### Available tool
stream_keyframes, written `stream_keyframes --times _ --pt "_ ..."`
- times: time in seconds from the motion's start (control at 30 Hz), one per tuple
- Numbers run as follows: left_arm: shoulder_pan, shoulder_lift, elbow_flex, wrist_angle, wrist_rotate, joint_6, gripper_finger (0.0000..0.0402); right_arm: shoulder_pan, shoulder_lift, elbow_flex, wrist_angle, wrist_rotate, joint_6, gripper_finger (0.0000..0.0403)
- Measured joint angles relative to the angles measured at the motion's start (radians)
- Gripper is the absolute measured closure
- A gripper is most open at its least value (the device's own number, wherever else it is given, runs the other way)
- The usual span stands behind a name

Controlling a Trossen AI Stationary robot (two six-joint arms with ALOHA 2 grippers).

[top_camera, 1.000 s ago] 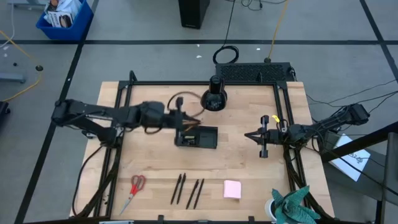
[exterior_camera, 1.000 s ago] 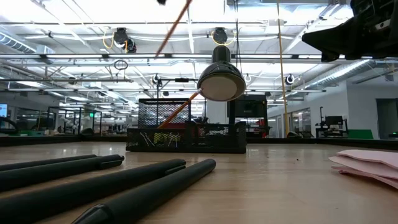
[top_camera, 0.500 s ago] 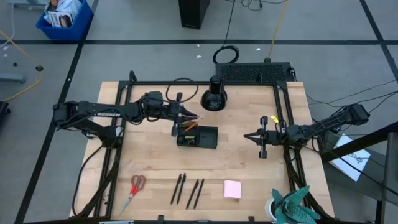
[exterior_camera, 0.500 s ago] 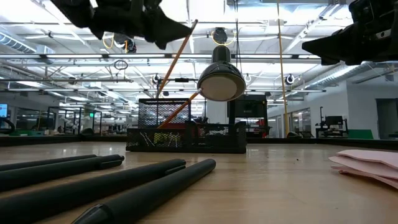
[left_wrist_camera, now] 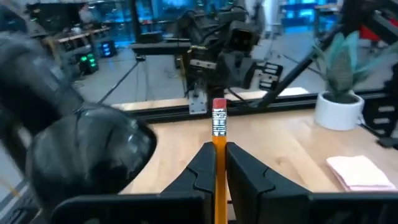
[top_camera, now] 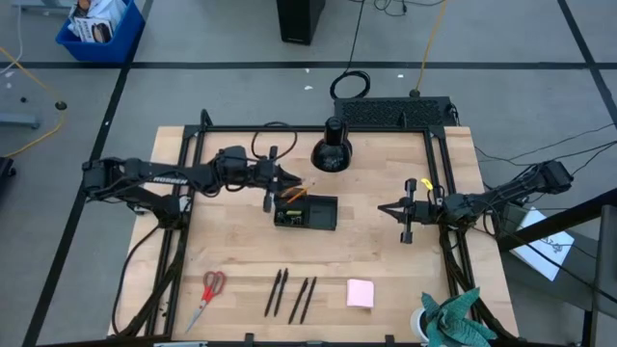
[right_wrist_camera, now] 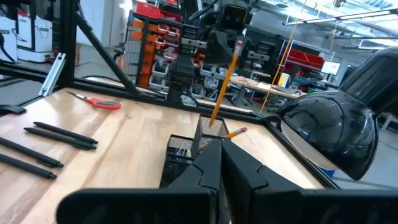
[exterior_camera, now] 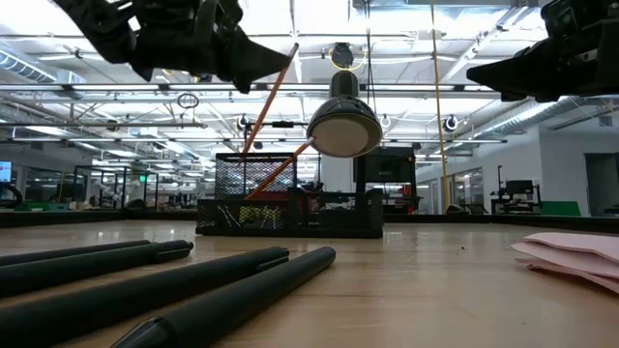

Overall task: Pick and place office supplies into organizer
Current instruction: Put the pencil into the desk organizer

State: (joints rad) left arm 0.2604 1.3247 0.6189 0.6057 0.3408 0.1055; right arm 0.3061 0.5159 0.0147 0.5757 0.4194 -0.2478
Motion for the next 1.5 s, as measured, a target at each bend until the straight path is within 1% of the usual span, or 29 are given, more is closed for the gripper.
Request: stream_keyframes --times 0.17,0.23,0.3,0.33,0.53,0.8,0.9,1.07,1.33,1.5 --pt "0.0 0.004 -0.042 0.007 -0.147 -0.083 0.0376 0.0 0.0 0.0 0.003 0.0 0.0 0.0399" --pt "0.0 0.026 -0.047 0.008 -0.182 -0.106 0.0376 0.0 0.0 0.0 0.008 0.0 0.0 0.0399" --pt "0.0 0.041 -0.05 -0.003 -0.196 -0.128 0.0376 0.0 0.0 0.0 0.017 0.0 0.0 0.0399" --pt "0.0 0.054 -0.045 0.017 -0.203 -0.135 0.0376 0.0 -0.001 0.0 0.022 0.0 0.0 0.0399" --pt "0.0 0.147 -0.043 0.103 -0.208 -0.169 0.0376 0.0 0.0 0.0 0.04 0.0 -0.003 0.0399" --pt "-0.023 0.231 -0.043 0.105 -0.215 -0.196 0.0376 0.0 0.0 0.0 0.04 -0.001 -0.002 0.0399" --pt "-0.037 0.26 -0.043 0.105 -0.237 -0.194 0.0376 0.0 0.0 0.0 0.04 -0.001 -0.001 0.0399" --pt "-0.041 0.291 -0.042 0.111 -0.255 -0.194 0.0376 0.0 0.0 0.0 0.04 -0.002 -0.001 0.0399" --pt "-0.045 0.284 -0.042 0.107 -0.255 -0.195 0.0375 0.0 0.0 0.0 0.041 -0.002 0.0 0.0399" --pt "-0.047 0.284 -0.043 0.135 -0.229 -0.197 0.0374 0.0 0.0 0.0 0.041 -0.002 0.0 0.0399"
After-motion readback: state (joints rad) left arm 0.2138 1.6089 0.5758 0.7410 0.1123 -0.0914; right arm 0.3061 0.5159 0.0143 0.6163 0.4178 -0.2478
